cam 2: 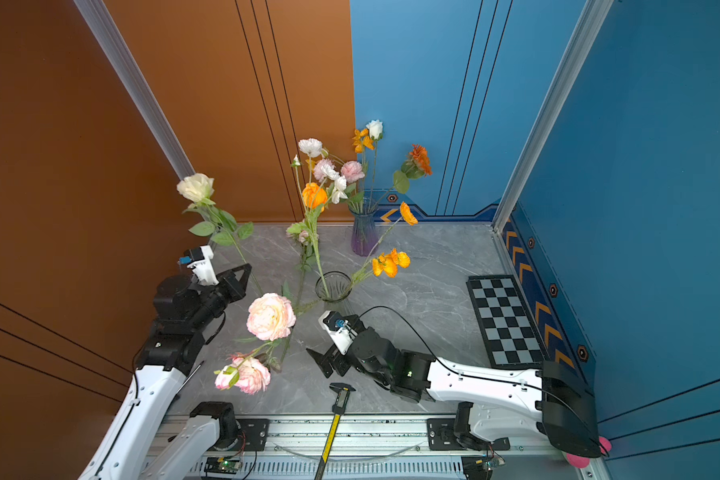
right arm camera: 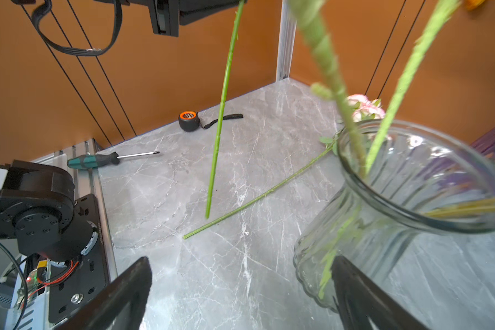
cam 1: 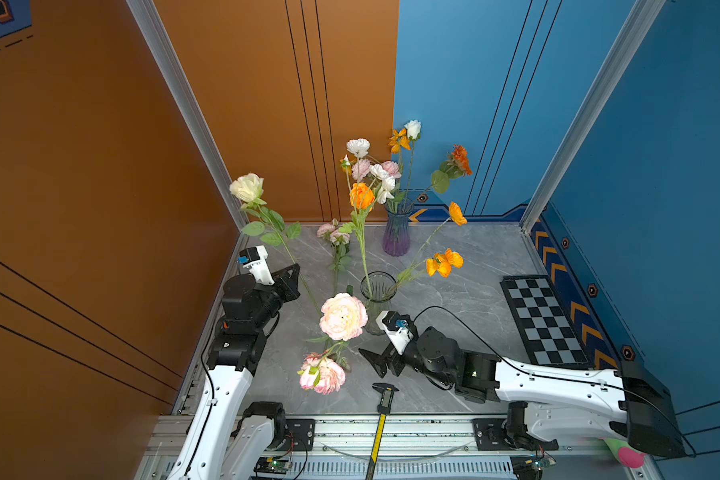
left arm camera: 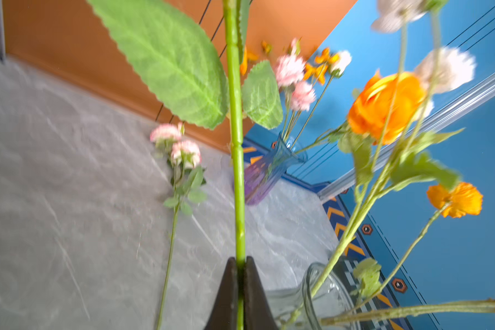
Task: Arrange the flowers into the vase
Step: 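Lift the cream rose high off the table with the left gripper, then carry the cream rose over the clear vase and lower its stem in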
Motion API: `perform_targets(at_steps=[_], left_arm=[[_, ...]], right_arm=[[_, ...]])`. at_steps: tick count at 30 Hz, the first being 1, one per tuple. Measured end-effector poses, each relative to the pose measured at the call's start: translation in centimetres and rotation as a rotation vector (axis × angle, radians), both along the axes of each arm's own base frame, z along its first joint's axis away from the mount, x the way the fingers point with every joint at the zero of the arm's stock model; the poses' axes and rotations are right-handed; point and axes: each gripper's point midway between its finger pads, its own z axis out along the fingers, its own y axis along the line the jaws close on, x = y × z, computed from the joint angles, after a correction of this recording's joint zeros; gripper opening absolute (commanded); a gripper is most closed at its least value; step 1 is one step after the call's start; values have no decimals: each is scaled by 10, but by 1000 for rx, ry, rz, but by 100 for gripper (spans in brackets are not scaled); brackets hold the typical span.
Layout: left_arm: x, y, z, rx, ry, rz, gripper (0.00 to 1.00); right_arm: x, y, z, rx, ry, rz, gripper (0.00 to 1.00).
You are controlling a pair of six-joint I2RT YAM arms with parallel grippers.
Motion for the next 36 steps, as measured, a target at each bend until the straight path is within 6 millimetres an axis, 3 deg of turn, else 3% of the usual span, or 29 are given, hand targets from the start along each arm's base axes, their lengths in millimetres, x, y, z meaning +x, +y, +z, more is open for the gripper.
perform_targets(at_steps=[4,8,12,18,22,31,36], left_arm=[[5,14,58,-24,-235,88,0],[12,18,101,-114,-379,111,0],[7,5,136,-205,-493,61,0],[-23,-29,188,-277,-641,-66,0],[-27,-46,191,-301,-654,-123,0],[-17,-69,168,-292,-592,-178,0],[-18,-104,149,-203,-592,-260,0]], right_arm=[[4,-20,9,8,-23,-44,100],[11,-36,14,0,-34,-87,100],[18,-48,19,-5,-47,-119,100],[30,-64,28,12,-58,-164,100],[35,-67,27,7,-57,-174,100],[33,-65,27,8,-53,-154,100],[34,-66,27,8,-54,-158,100]])
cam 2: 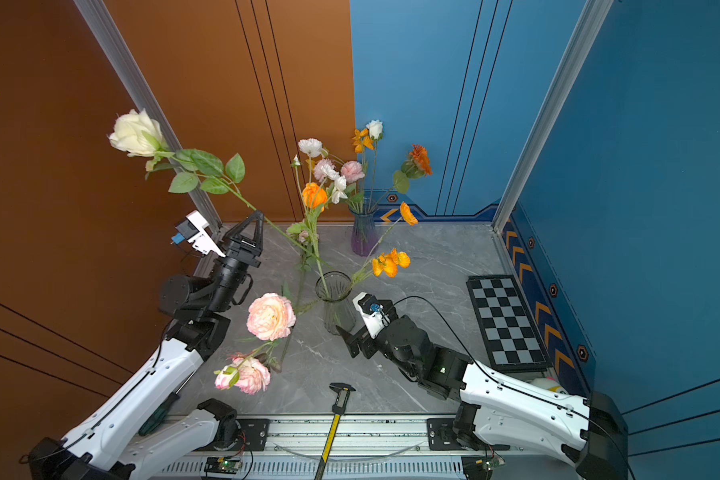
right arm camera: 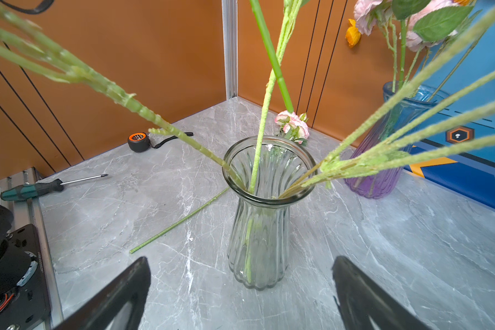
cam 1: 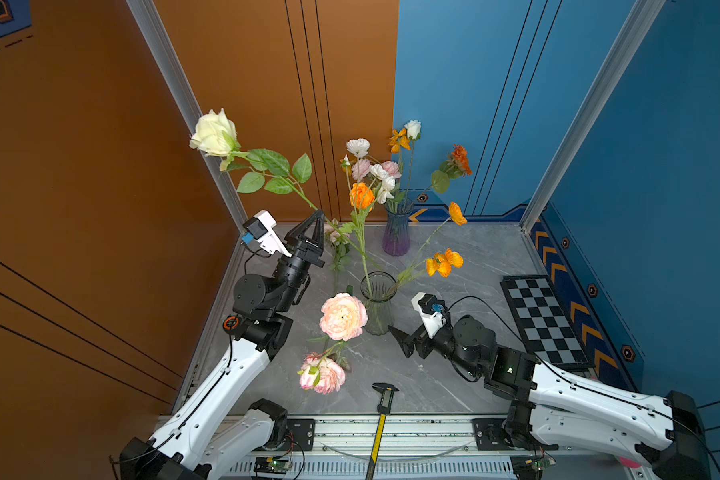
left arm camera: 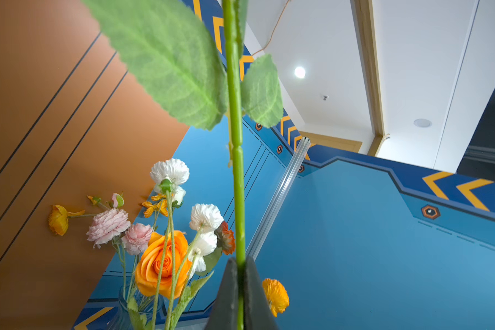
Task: Arrange the flowers into the vase
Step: 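Carry the cream rose over the clear vase and lower its stem in, then open the left gripper to release the cream rose in the vase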
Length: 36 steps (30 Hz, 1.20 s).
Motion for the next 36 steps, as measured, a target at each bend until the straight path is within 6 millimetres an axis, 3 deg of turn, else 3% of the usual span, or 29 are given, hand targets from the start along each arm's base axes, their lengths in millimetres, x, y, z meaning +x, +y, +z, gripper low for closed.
perform_targets(at_steps=[4,7,18,27,36], left_arm=[[-5,-26,-22,101,-36,-23,0],[-3,-34,-41,147,-52,-20,0],[25,-62,-113,214,-40,-81,0],[37,-90,-154,260,-24,-192,0],[37,-97,-181,291,8,-234,4]], right_arm=[[2,-1,0,-5,-4,0,100],[5,-2,-2,-11,-1,-2,100],[22,1,-18,-33,31,5,100],[28,4,-18,-37,39,14,100],[34,3,-22,-43,52,11,100]])
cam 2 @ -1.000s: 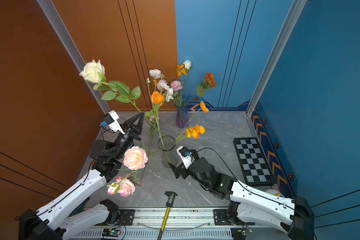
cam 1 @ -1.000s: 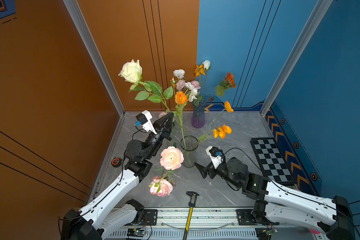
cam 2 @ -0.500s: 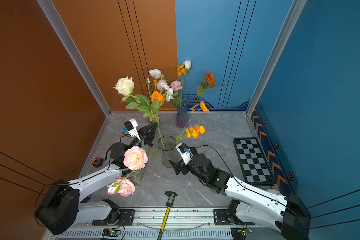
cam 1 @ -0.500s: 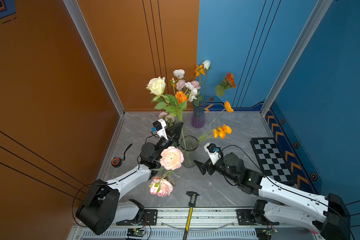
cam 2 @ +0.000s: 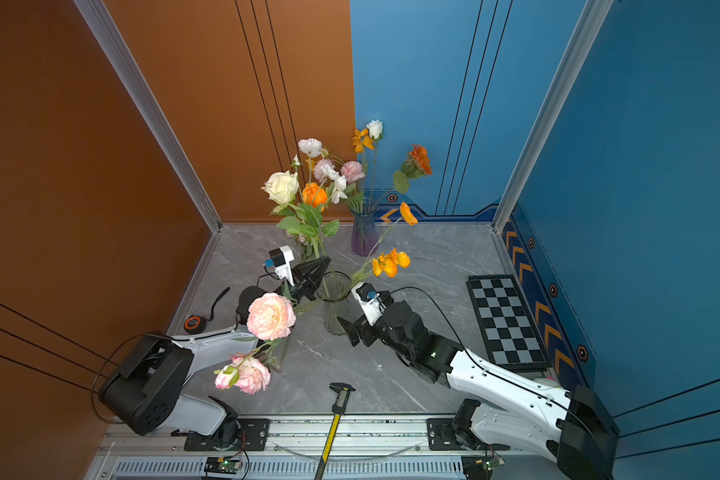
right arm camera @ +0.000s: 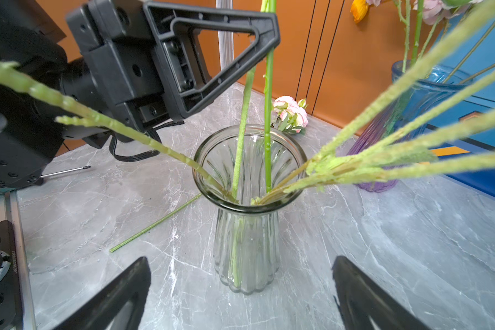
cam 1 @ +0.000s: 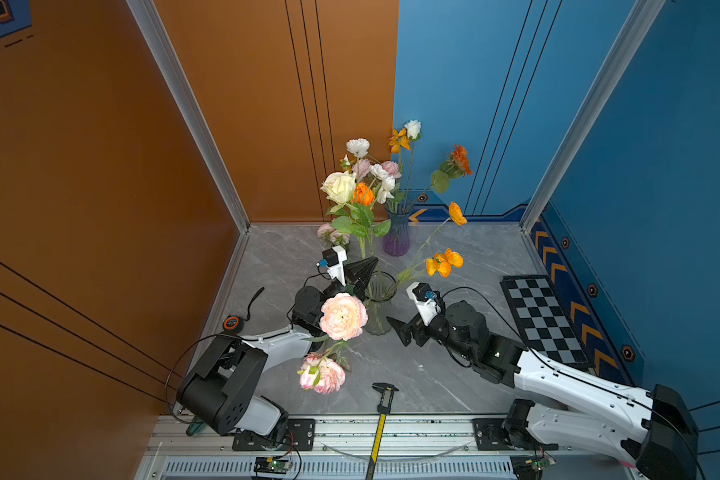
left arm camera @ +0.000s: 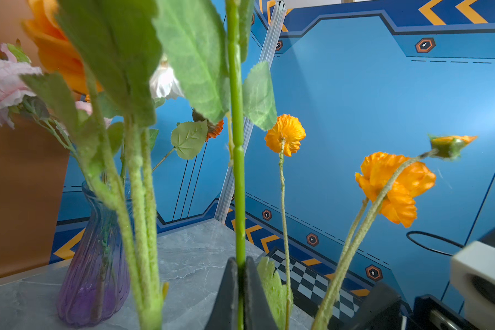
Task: Arrange the flowers into the vase
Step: 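Open the left gripper to release the cream rose in the vase, then move the left gripper down to the small pink roses on the table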
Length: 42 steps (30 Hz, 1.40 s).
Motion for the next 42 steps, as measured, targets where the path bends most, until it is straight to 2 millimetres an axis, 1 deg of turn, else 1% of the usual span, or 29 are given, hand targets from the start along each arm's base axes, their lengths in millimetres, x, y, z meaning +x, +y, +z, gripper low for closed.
perform_targets(at_steps=[5,11,12,15,18,24,25,34,37,39,42], left_arm=[[3,-3,-15,16,38,-11,8],[2,-4,-19,15,50,-23,14],[1,-4,-20,14,54,-24,15],[-1,-2,-23,17,63,-25,25],[-1,-1,-21,17,63,-26,34],[-5,1,-16,20,59,-38,41],[-6,1,-14,21,60,-41,44],[-23,11,12,29,24,-36,48],[-28,16,11,48,32,-26,48],[-30,22,7,66,49,-5,49],[-24,41,-1,107,115,98,49]], right_arm=[[2,2,-5,-8,12,6,100],[1,3,-4,-6,14,13,100],[1,3,-4,-6,14,13,100],[1,3,-4,-6,14,13,100],[1,2,-4,-4,15,12,100],[1,2,-2,1,12,12,100],[1,2,-1,2,11,12,100],[0,1,0,5,8,12,100],[0,1,0,5,8,12,100],[0,1,0,6,8,12,100],[-1,0,3,13,2,12,100]])
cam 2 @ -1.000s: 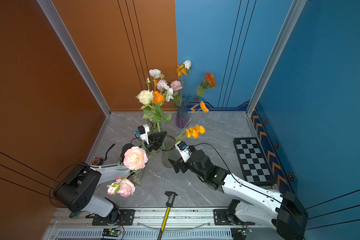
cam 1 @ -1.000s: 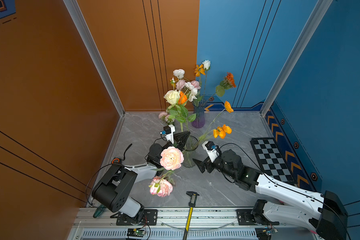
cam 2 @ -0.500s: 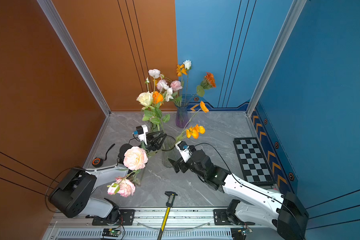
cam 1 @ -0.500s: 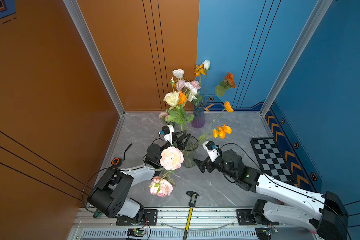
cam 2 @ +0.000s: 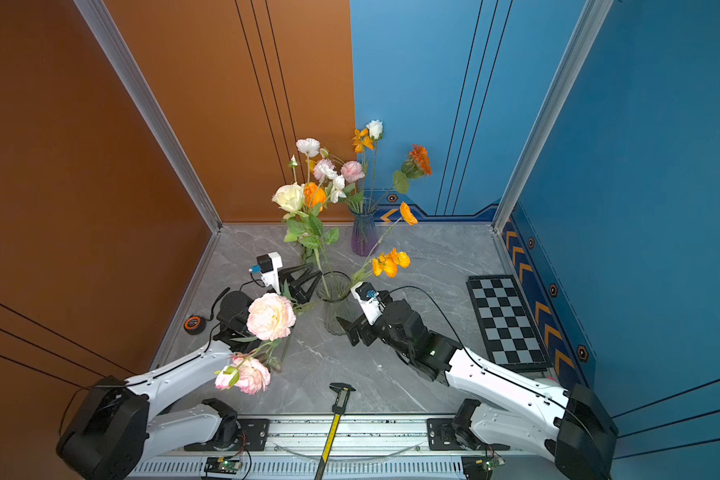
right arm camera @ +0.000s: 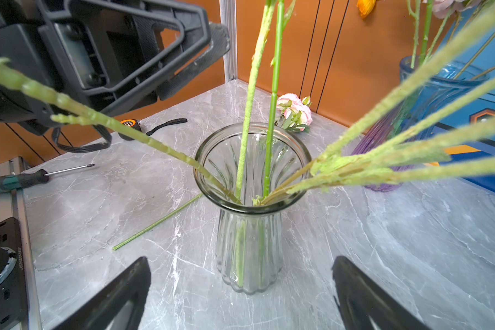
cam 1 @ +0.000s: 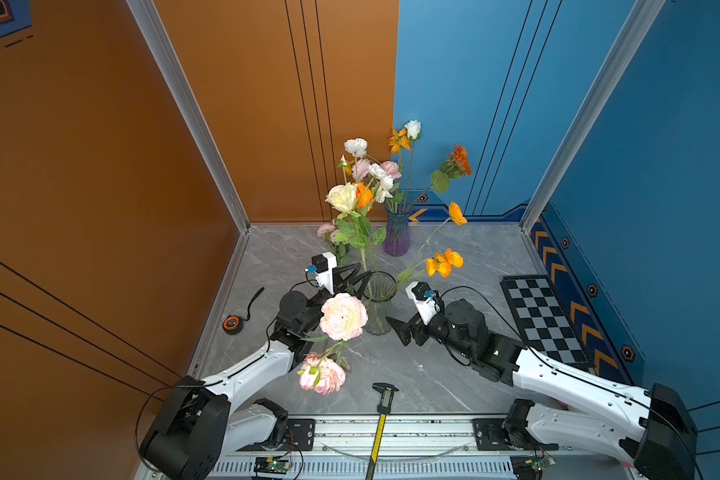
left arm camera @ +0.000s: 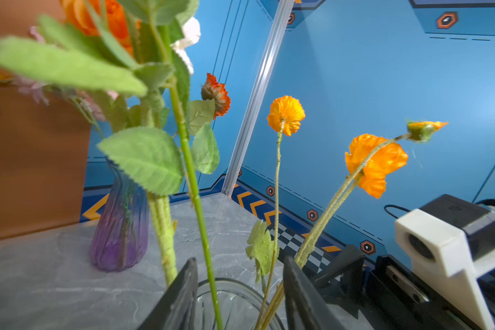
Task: Arrange the flowers into the vase
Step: 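Move the left gripper down to the small pink roses on the table, then grasp the small pink rose stem with the left gripper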
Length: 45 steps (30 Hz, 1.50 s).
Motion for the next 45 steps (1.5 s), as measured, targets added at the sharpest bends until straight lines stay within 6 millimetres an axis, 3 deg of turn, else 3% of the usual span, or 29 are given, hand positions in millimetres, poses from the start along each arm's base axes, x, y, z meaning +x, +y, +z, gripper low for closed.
perform_targets(at_steps=[6,9,11,14,17,19,25,29,40,45], left_arm=[[45,63,-20,152,248,381,48],[70,103,-56,203,406,497,45],[86,122,-99,230,551,526,43],[101,122,-162,272,749,482,38],[113,110,-203,303,873,418,32],[124,105,-217,314,913,394,32],[156,97,-232,326,940,371,30],[167,92,-236,355,939,361,30],[161,78,-263,506,1007,356,28],[157,82,-271,534,1040,376,24]], right_arm=[[-4,0,6,10,-11,7,100],[-10,3,3,-1,-5,21,100],[-13,6,3,-3,-5,29,100],[-17,9,2,-4,-6,39,100],[-22,13,2,-1,-3,53,100],[-25,15,1,-2,1,63,100],[-31,23,-7,-16,19,85,100],[-31,25,-12,-28,28,88,100],[-30,26,-16,-36,33,88,100],[-30,26,-16,-36,33,88,100]])
